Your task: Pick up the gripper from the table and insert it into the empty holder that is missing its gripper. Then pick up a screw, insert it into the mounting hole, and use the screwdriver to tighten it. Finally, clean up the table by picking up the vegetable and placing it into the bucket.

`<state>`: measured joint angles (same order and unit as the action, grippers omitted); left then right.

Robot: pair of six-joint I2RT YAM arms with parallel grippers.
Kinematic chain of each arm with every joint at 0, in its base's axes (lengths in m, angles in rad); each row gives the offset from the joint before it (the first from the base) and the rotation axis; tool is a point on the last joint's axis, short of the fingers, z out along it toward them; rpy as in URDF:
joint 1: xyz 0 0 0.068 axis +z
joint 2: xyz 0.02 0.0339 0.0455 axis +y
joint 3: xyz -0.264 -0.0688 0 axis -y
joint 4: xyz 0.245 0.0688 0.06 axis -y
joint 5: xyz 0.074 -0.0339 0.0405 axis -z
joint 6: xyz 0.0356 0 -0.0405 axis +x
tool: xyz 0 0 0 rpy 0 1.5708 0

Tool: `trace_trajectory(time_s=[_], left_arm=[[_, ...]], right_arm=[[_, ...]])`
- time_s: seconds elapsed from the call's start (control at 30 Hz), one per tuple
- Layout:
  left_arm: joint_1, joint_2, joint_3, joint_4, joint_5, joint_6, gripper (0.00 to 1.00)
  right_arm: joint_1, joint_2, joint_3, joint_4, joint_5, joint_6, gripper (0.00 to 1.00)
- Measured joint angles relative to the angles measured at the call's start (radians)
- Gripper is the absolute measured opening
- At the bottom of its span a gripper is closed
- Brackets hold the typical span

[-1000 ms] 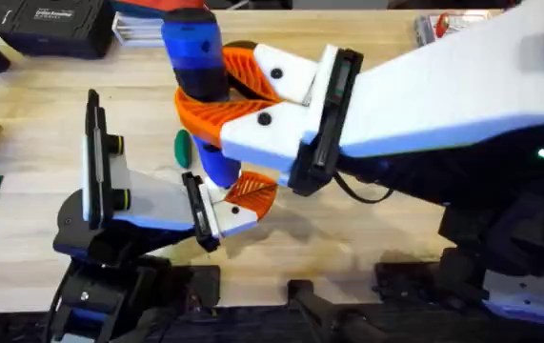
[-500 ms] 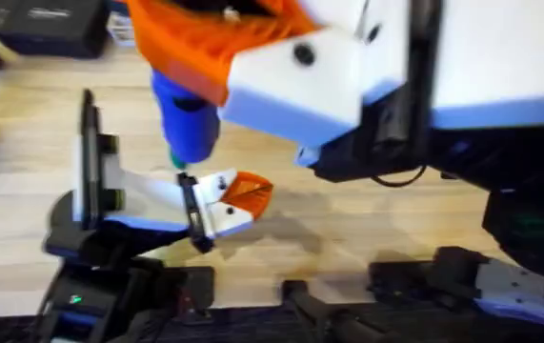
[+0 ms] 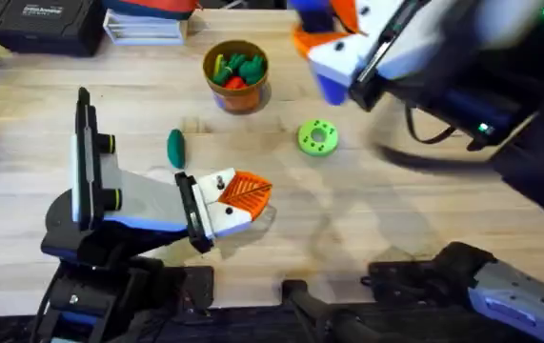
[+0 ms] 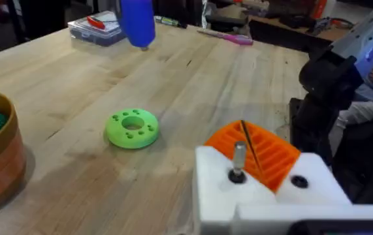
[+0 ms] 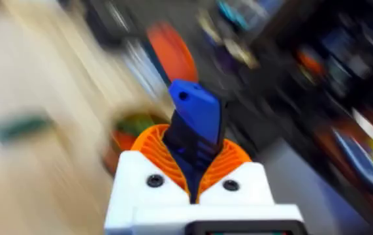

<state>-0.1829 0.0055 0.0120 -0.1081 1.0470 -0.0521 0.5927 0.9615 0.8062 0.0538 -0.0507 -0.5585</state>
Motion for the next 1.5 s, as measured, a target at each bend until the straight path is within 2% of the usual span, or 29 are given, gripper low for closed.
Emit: trace_trajectory(time_s=[0.2, 0.3, 0.57, 0.77, 0.8, 0.83, 0.93, 0.97, 1.0, 1.03, 1.17, 1.3, 1.37, 1.5], left_arm=[[0.0, 0.0, 0.0, 0.0, 0.0, 0.0, 0.004], [0.0, 0.0, 0.0, 0.0, 0.0, 0.0, 0.004], [0.0, 0.0, 0.0, 0.0, 0.0, 0.0, 0.004], [0.0, 0.0, 0.0, 0.0, 0.0, 0.0, 0.004], [0.0, 0.0, 0.0, 0.0, 0.0, 0.0, 0.004], [0.0, 0.0, 0.0, 0.0, 0.0, 0.0, 0.004], [0.0, 0.0, 0.0, 0.0, 0.0, 0.0, 0.004], [0.0, 0.0, 0.0, 0.0, 0.0, 0.0, 0.004], [0.0, 0.0, 0.0, 0.0, 0.0, 0.0, 0.004], [0.0, 0.0, 0.0, 0.0, 0.0, 0.0, 0.004], [0.0, 0.0, 0.0, 0.0, 0.0, 0.0, 0.004], [0.0, 0.0, 0.0, 0.0, 0.0, 0.0, 0.004], [0.0, 0.0, 0.0, 0.0, 0.0, 0.001, 0.104], [0.0, 0.0, 0.0, 0.0, 0.0, 0.002, 0.696]], right_arm=[[-0.157, 0.104, 0.001, -0.243, 0.229, -0.254, 0.024], [-0.218, 0.177, 0.001, -0.315, 0.293, -0.322, 0.024], [-0.32, 0.363, 0.001, -0.335, 0.34, -0.385, 0.024], [-0.333, 0.486, 0.001, -0.332, 0.341, -0.392, 0.027], [-0.332, 0.499, 0.001, -0.332, 0.338, -0.388, 0.068], [-0.332, 0.51, 0.001, -0.332, 0.333, -0.385, 0.206], [-0.332, 0.525, 0.001, -0.328, 0.315, -0.376, 0.414], [-0.332, 0.525, 0.006, -0.322, 0.287, -0.35, 0.738], [-0.332, 0.525, 0.01, -0.321, 0.279, -0.336, 0.878], [-0.332, 0.524, 0.013, -0.32, 0.271, -0.327, 0.961], [-0.332, 0.509, 0.016, -0.324, 0.257, -0.252, 0.992], [-0.332, 0.433, 0.016, -0.324, 0.25, -0.182, 0.992], [-0.332, 0.372, 0.016, -0.326, 0.247, -0.146, 0.992], [-0.322, 0.227, 0.016, -0.387, 0.244, -0.061, 0.992]])
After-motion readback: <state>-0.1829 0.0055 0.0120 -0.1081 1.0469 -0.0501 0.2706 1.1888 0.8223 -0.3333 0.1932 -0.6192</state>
